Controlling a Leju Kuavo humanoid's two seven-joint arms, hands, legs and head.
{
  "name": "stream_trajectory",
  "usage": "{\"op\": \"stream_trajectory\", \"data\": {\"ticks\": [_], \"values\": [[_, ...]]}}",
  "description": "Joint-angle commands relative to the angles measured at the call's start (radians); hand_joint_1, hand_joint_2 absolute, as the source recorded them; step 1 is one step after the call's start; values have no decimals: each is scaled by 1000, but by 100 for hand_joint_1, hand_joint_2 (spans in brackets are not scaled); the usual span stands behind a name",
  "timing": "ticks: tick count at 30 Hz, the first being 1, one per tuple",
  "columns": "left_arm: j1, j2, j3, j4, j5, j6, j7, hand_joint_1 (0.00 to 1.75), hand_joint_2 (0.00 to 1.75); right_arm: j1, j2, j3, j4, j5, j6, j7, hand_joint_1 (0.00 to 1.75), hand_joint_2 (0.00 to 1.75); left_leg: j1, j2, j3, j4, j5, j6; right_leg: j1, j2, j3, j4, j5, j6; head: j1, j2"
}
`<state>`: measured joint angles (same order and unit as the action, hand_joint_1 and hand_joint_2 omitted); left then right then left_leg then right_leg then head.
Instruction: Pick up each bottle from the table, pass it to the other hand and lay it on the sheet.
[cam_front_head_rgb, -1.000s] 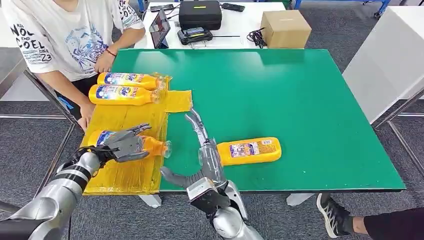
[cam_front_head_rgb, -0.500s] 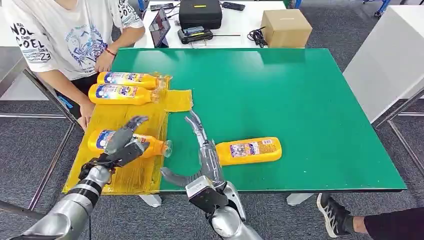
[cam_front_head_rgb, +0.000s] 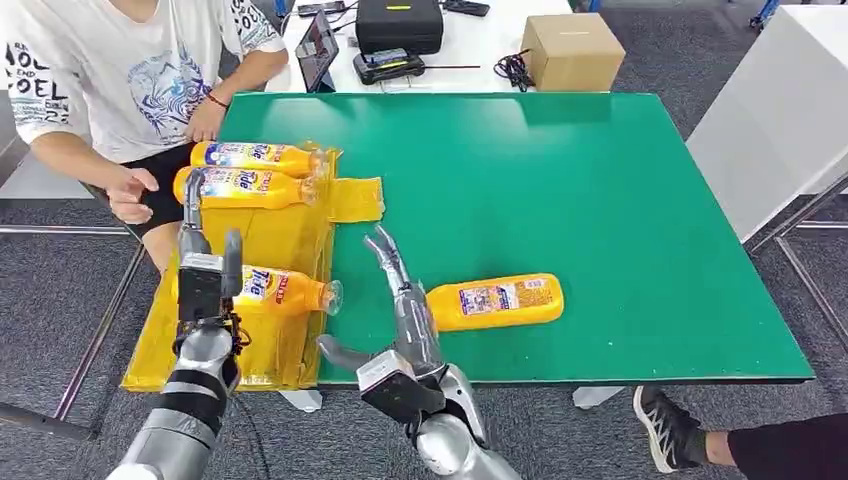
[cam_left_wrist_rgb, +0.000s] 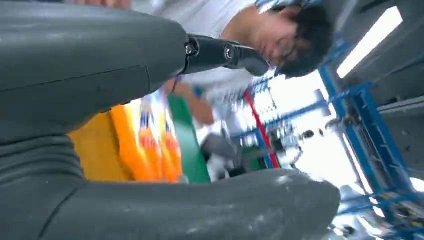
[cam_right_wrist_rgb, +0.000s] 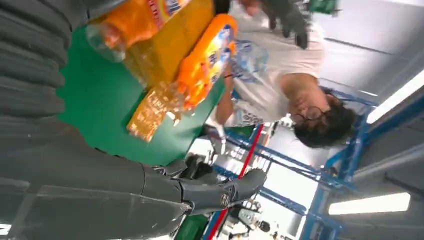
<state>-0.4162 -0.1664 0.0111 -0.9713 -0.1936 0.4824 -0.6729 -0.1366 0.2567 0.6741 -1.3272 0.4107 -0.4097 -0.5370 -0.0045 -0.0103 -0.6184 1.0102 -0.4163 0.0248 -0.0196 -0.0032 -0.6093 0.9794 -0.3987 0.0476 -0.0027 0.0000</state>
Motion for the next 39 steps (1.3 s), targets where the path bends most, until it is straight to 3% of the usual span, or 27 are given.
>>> {"op": "stream_trajectory", "data": {"ticks": [1, 7, 10, 11, 13, 14, 17, 23, 39], "values": [[10, -46, 93, -19, 79, -74, 4, 0, 0, 11, -84, -43, -59, 67, 8, 47, 0, 175, 2, 0, 5, 0, -2, -1, 2, 0, 6, -2, -1, -2, 0, 0], [8, -46, 92, -20, 79, -74, 4, 0, 0, 11, -80, -41, -59, 67, 8, 47, 0, 175, 2, 0, 4, 0, -2, -2, 2, 0, 4, -1, -2, -2, 0, 0], [58, -47, 138, -35, 160, -122, 35, 0, 0, 18, -170, -118, -98, 234, -44, 183, 0, 175, 2, 1, 5, 0, -2, -1, 2, 0, 6, -2, -2, -2, 0, 0], [78, -42, 141, -42, 161, -130, 33, 0, 175, 23, -199, -156, -108, 248, -21, 217, 0, 175, 1, 1, 4, -1, -2, -1, 2, 0, 4, -2, -1, -1, 0, 0], [129, -37, 147, -68, 160, -153, 22, 0, 175, 23, -263, -241, -100, 310, 46, 280, 0, 175, 2, 1, 6, -2, -2, -1, 2, 0, 7, -3, -1, -1, 0, 0], [144, -39, 151, -75, 152, -152, 13, 0, 175, 18, -292, -263, -89, 403, 24, 301, 0, 175, 1, 1, 5, -2, -1, 0, 1, 0, 6, -3, -1, -1, -1, 0], [157, -43, 141, -67, 122, -172, 26, 0, 175, 1, -287, -326, -41, 452, 42, 299, 0, 175, 0, 0, 5, -1, -2, 0, 0, 0, 6, -3, -1, 0, 0, 0], [164, -46, 85, -60, 28, -152, 5, 0, 175, -70, -287, -298, 80, 477, 141, 366, 0, 175, -1, 1, 3, 0, -2, -1, 0, 1, 4, -1, -1, -2, 0, 0], [152, -47, 7, -28, -77, -142, 6, 0, 175, -162, -290, -244, 256, 452, 238, 378, 0, 175, 0, 2, 2, 0, -2, 0, 1, 1, 3, -1, 0, -1, 0, 0]]}}
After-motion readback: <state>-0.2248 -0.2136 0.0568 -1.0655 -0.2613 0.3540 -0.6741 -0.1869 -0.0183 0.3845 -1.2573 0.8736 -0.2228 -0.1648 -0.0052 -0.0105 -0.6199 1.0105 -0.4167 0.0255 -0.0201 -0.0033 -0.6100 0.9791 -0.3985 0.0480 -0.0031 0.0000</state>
